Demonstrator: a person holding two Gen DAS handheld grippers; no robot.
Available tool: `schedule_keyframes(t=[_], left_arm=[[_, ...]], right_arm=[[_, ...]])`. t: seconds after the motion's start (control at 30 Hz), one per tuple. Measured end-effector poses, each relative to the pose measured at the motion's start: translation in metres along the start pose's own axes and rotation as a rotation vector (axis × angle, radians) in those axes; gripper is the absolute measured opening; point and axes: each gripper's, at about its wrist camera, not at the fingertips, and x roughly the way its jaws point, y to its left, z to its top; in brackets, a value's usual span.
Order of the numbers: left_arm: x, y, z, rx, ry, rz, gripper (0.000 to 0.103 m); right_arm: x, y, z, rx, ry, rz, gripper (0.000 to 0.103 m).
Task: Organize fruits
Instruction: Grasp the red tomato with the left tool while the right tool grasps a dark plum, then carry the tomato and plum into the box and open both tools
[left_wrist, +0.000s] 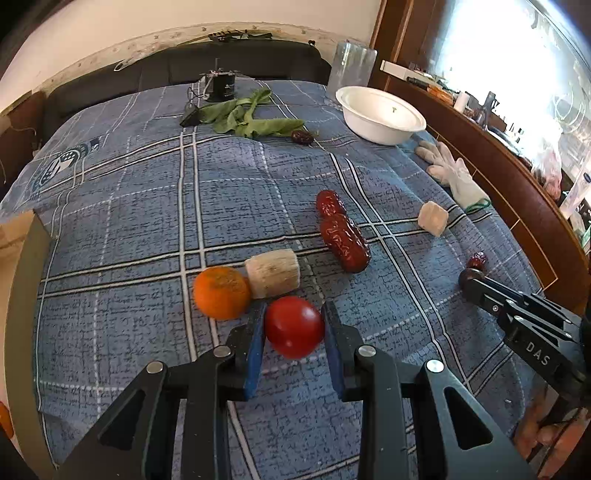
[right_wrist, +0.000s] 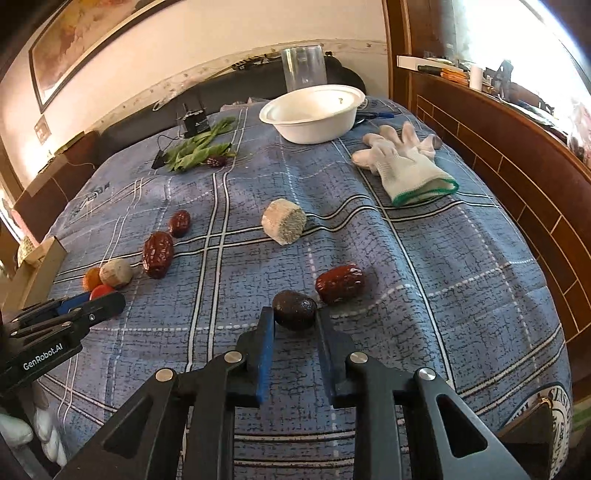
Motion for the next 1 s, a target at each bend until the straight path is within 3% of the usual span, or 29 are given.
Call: schedule_keyframes(t=[0.27, 0.53, 0.77, 1.0], left_arm=[[-0.042, 0.014, -0.012, -0.038, -0.053, -0.018, 0.028], [-0.098, 0.049, -0.028, -0.111, -0.127, 0.009, 0.029], [-0.154, 0.126, -0.042, -0.250, -0.200, 0.107, 0.029], [-0.179, 0.218, -0.051, -0.369, -0.185, 0.247, 0.029]], right_arm=[[-0.011, 0.011, -0.002, -0.008, -0.023, 0.049, 0.023], [-0.039, 0.052, -0.005, -0.062, -0.050, 0.125, 0.024], [-0.064, 0.131, 0.001, -0.171, -0.069, 0.274, 0.024], [-0.068, 0.233, 0.001, -0.304, -0.043, 0.440, 0.024]])
